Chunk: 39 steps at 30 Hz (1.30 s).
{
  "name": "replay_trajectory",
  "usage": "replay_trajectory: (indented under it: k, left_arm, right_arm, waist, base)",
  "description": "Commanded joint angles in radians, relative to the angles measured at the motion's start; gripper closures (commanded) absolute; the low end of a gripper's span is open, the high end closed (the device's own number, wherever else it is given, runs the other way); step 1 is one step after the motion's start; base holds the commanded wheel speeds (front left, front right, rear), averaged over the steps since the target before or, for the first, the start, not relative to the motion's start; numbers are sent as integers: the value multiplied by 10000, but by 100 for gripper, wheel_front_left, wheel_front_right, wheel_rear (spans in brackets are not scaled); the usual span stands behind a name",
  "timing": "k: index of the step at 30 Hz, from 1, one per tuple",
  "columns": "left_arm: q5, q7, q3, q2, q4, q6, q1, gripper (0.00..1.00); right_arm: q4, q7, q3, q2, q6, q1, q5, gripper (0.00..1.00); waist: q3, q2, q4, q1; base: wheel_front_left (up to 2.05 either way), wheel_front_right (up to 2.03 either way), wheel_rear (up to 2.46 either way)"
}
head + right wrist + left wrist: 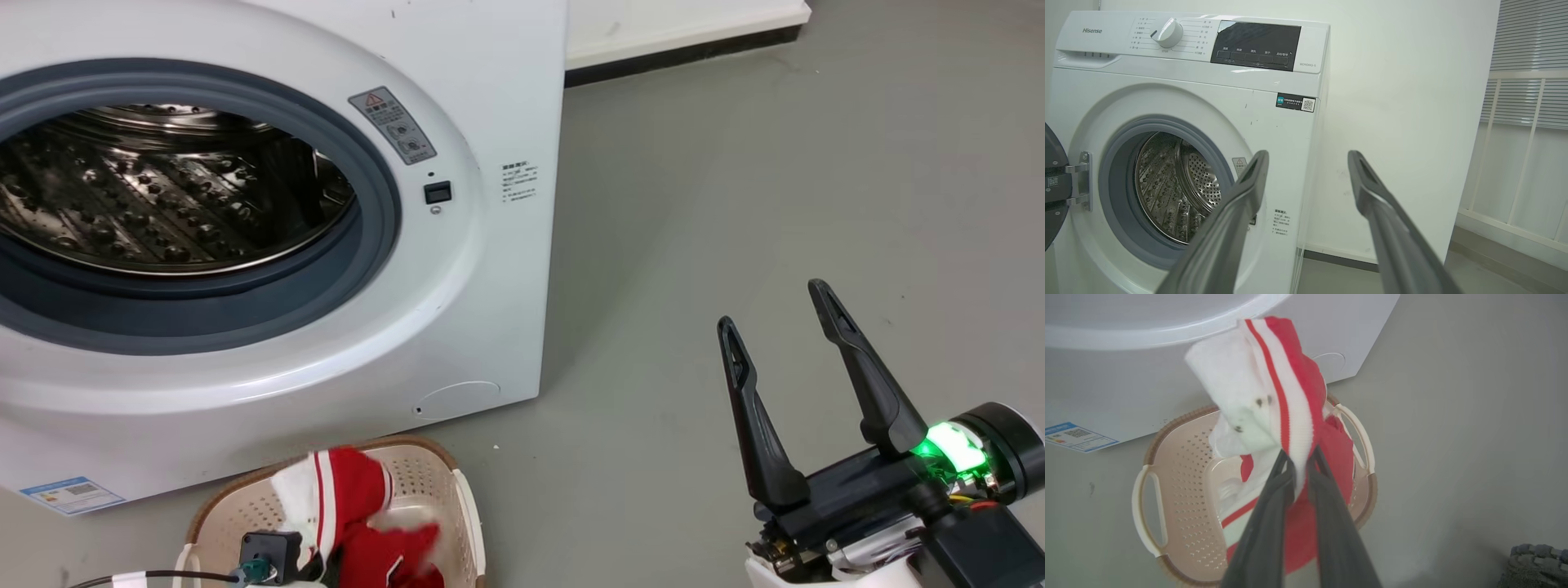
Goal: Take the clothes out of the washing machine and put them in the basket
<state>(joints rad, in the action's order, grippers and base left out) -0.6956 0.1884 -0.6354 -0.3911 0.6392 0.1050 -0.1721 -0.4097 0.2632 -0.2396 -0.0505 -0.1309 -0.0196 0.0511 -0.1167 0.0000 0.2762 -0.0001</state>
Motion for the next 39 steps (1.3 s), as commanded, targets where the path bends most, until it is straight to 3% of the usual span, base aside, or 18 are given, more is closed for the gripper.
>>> replay_trajectory:
  k: [1, 11, 20, 26, 39]
  left_arm:
    - [-42, 81, 8, 96, 323, -108, -242, 100]
    - [-398, -41, -4, 847, 3246, -796, -1294, 100]
    - [-396, -161, -85, 1099, 5203, -1242, -2451, 100]
    - [-391, -465, -161, 1162, 5873, -1304, -3076, 100]
    - [-233, -1126, -329, 896, 6385, -964, -4274, 100]
  right_arm:
    - [0, 23, -14, 5, 3, 182, -30, 0]
    - [-101, 23, -117, 7, 3, 601, -180, 0]
    - [-310, 23, 52, 8, 3, 1088, -411, 0]
    - [-433, 23, 123, 8, 3, 1362, -520, 0]
    - [-646, 23, 244, 8, 3, 2136, -864, 0]
  waist:
    - [-129, 0, 141, 1]
    - [-1010, 0, 816, 1]
    - [-2250, 0, 1206, 1]
    - [-2980, 0, 1224, 1]
    - [-4658, 0, 1247, 1]
  base:
    - [0, 0, 0]
    - [0, 0, 0]
    - [0, 0, 0]
    - [0, 0, 0]
    - [0, 0, 0]
